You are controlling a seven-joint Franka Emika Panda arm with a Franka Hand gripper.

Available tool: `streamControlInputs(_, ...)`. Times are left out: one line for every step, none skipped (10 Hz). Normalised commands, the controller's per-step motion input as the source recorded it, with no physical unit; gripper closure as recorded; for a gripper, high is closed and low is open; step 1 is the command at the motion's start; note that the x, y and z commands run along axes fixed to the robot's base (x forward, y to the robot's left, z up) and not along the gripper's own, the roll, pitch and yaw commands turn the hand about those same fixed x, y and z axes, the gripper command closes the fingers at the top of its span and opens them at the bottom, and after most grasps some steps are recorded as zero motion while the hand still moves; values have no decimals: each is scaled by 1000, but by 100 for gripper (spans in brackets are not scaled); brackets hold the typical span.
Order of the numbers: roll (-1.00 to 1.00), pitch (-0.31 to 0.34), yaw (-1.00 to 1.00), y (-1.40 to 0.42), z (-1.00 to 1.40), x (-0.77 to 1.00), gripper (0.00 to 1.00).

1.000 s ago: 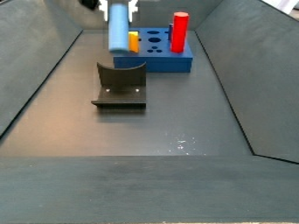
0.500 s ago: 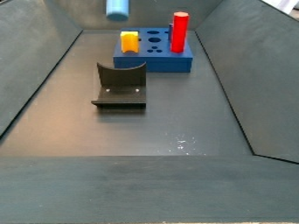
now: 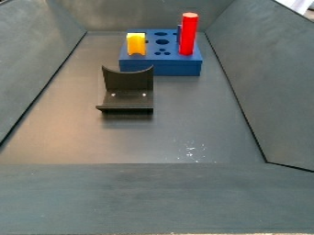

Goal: Pick up the oval object. Move up. Place the oval object on the fixture. Regrasp the oval object. Move to above the board. Insert the oval object.
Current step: Move to above the board.

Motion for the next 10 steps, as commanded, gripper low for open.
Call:
streamControlInputs(-29,123,121,-30,203,20,100)
streamControlInputs(-1000,33,-114,-1000,179,-676,100)
streamControlInputs(-1000,28,-116,-1000,187,-679,100)
streamControlInputs(-1000,14,-114,-1000,204,-743,100)
streamControlInputs(-1000,13,-114,-1000,185,-755,100)
streamControlInputs(-1000,14,-117,-1000,188,-778,100)
streamControlInputs(-1000,18,-119,-913,171,-741,100)
streamControlInputs(-1000,26,-114,-500,90,-450,100)
streamControlInputs(-1000,33,-109,-220,42,-233,100)
streamControlInputs(-1000,31,-100,-111,25,-147,100)
